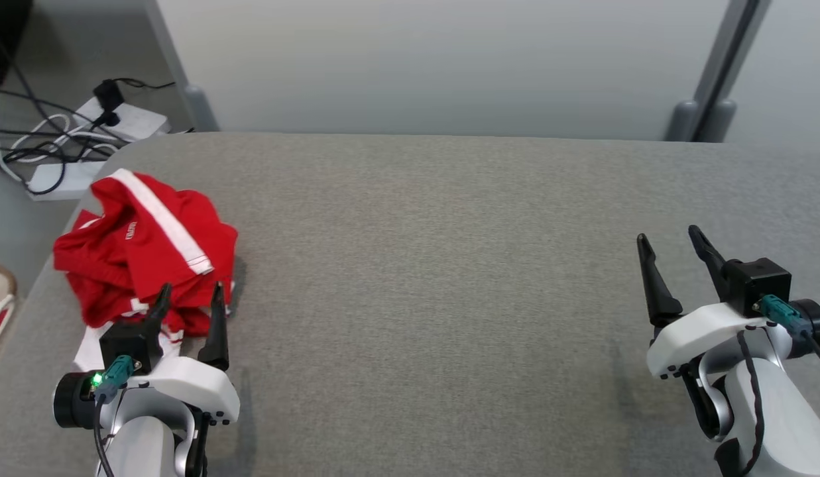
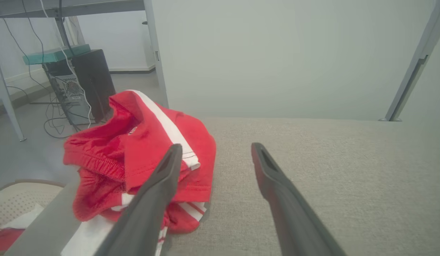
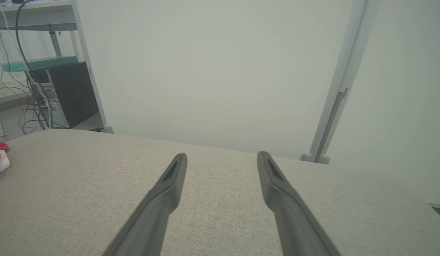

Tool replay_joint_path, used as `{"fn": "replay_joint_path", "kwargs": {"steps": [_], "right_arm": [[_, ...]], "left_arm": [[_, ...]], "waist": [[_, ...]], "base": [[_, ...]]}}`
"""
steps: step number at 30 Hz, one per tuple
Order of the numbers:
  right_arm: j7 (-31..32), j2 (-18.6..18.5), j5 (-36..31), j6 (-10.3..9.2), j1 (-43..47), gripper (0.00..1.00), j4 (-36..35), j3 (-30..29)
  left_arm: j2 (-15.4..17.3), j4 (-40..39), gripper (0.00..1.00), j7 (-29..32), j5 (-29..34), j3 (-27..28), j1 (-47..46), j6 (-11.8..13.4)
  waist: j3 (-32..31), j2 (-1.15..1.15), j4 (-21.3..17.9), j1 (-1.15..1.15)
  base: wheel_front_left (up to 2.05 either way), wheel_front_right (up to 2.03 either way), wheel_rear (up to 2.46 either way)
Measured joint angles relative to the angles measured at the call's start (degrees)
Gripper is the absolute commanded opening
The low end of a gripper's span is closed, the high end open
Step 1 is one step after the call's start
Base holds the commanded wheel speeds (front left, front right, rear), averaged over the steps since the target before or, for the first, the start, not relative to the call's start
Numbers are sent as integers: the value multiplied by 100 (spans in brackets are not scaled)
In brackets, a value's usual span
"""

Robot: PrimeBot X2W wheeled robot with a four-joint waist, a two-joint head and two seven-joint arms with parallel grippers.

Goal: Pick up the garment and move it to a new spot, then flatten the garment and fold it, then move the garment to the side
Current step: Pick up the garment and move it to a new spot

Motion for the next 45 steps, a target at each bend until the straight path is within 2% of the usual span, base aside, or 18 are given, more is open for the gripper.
{"fn": "replay_joint_path", "kwargs": {"steps": [2, 13, 17, 25, 32, 38, 45], "right_arm": [[0, 13, 3, 0, -1, 100, 0, 42], [0, 46, 121, 16, -39, 100, 18, 321], [0, 52, 121, 16, -125, 100, 23, 365], [-1, -22, 181, 16, -138, 100, 162, 538], [-2, -109, 226, 16, -377, 100, 129, 726], [-5, -185, 229, 16, -569, 100, -24, 797], [-5, -275, 243, 16, -842, 100, -252, 855]], "left_arm": [[0, -4, 100, 0, 0, 22, 5, 0], [11, 11, 100, 0, -43, 153, 41, -12], [18, 77, 100, 0, -70, 216, 42, -64], [108, 381, 100, 0, -135, 209, -233, -260], [667, 1185, 100, -1, -406, -105, -1471, -363], [1193, 1652, 100, 151, -944, -1078, -2368, -381], [2003, 1796, 100, 375, -1731, -1976, -3041, -405]], "waist": [[3, 0, 115, 0], [49, 0, 1531, 0], [117, 0, 1813, 0], [336, 0, 1595, 0], [623, 0, 1300, 0], [981, 0, 992, 0], [1511, 0, 630, 0]], "base": [[0, 0, 0], [0, 0, 0], [0, 0, 0], [0, 0, 0], [0, 0, 0], [0, 0, 0], [0, 0, 0]]}}
